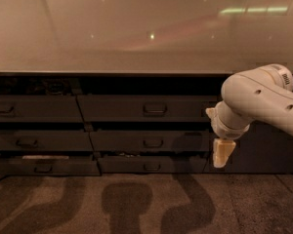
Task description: Open top drawer
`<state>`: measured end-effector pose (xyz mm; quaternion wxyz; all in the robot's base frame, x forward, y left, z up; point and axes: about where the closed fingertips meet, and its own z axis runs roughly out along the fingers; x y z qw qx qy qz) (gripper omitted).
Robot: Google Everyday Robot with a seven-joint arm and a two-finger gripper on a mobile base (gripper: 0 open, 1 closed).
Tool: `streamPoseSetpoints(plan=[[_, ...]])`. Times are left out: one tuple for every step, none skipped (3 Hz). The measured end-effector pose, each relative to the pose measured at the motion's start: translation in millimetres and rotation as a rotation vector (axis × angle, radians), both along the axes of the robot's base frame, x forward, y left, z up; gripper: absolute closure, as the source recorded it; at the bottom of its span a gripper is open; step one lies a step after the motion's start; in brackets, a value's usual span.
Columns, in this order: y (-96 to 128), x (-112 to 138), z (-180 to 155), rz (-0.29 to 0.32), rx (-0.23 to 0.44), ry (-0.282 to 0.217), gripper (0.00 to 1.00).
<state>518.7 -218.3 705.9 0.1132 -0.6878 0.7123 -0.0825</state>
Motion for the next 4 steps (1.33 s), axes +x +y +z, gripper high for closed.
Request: streamPoseSetpoints(plan=[[0.1,0.1,0.1,0.000,0.000,0.000,0.00],[-1.1,0.1,0.6,0.037,0.053,0.001,0.00],[-11.5,-0.9,-0.2,0.062,0.218,0.023,0.00],[-15.5,5.9,16.2,0.084,0.309,-0.012,0.00]])
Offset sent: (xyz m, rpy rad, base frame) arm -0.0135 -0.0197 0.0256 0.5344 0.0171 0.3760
